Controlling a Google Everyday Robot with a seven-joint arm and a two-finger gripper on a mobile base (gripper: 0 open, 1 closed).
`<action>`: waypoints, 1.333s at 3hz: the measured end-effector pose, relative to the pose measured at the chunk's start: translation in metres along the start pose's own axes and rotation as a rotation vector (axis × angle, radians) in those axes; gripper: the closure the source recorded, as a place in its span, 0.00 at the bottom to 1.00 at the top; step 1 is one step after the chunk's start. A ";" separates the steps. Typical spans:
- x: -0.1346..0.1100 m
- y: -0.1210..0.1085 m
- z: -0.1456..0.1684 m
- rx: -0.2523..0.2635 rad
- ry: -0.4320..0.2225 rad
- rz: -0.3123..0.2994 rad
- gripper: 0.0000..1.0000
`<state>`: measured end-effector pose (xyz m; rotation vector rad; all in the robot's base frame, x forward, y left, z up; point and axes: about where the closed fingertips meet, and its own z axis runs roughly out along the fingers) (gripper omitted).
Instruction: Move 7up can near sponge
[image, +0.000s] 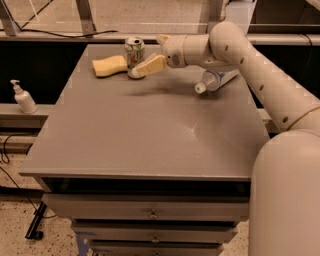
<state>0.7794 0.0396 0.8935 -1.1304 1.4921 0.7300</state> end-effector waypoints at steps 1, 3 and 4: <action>-0.023 -0.009 -0.057 0.081 -0.039 -0.048 0.00; -0.115 0.000 -0.229 0.339 -0.183 -0.280 0.00; -0.111 -0.001 -0.271 0.400 -0.173 -0.328 0.00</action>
Offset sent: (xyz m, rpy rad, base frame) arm -0.0923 -0.2264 0.1823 0.0743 -0.4290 -0.2811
